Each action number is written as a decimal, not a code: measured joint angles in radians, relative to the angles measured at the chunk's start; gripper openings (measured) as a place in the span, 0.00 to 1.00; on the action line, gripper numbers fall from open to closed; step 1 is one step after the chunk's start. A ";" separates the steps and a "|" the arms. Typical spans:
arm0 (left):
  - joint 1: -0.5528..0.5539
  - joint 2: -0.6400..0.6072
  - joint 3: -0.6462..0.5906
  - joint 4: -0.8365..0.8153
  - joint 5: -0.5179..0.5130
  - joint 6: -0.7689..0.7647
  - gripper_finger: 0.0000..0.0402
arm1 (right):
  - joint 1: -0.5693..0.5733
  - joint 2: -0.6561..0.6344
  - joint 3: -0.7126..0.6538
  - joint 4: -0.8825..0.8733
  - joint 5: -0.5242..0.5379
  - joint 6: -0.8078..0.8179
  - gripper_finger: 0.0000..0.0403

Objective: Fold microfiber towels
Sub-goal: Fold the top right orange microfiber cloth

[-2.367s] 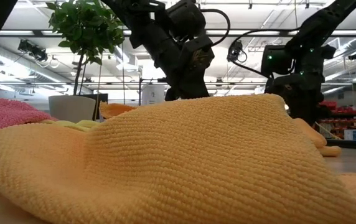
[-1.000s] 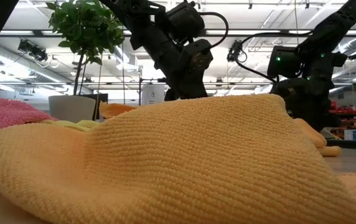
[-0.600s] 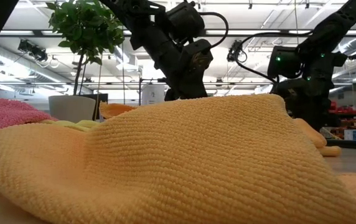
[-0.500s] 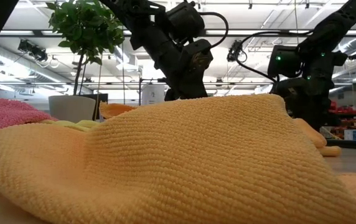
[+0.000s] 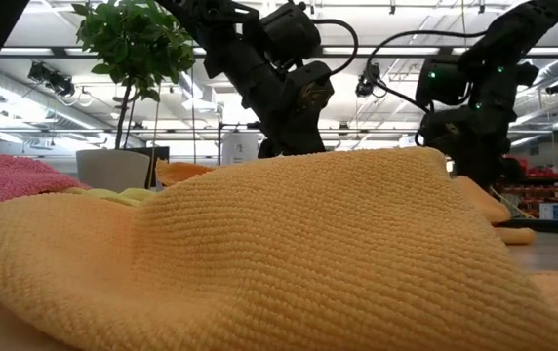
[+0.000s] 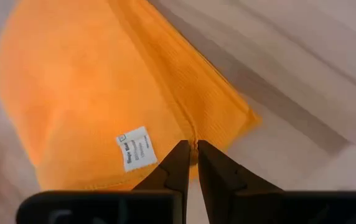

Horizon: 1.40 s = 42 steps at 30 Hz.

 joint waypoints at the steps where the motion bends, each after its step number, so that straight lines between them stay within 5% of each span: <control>1: 0.000 0.000 0.000 0.000 0.000 0.000 0.02 | -0.005 0.000 0.000 -0.007 0.009 -0.002 0.10; 20: 0.000 0.000 0.000 -0.014 0.000 0.001 0.04 | -0.042 -0.009 0.000 -0.021 0.032 -0.014 0.10; 33: 0.000 0.000 0.000 -0.015 0.000 0.000 0.03 | -0.054 0.056 -0.013 0.034 0.025 -0.025 0.38; 42: 0.000 0.000 0.000 -0.015 0.000 0.000 0.02 | -0.054 0.056 -0.078 0.117 -0.021 0.007 0.38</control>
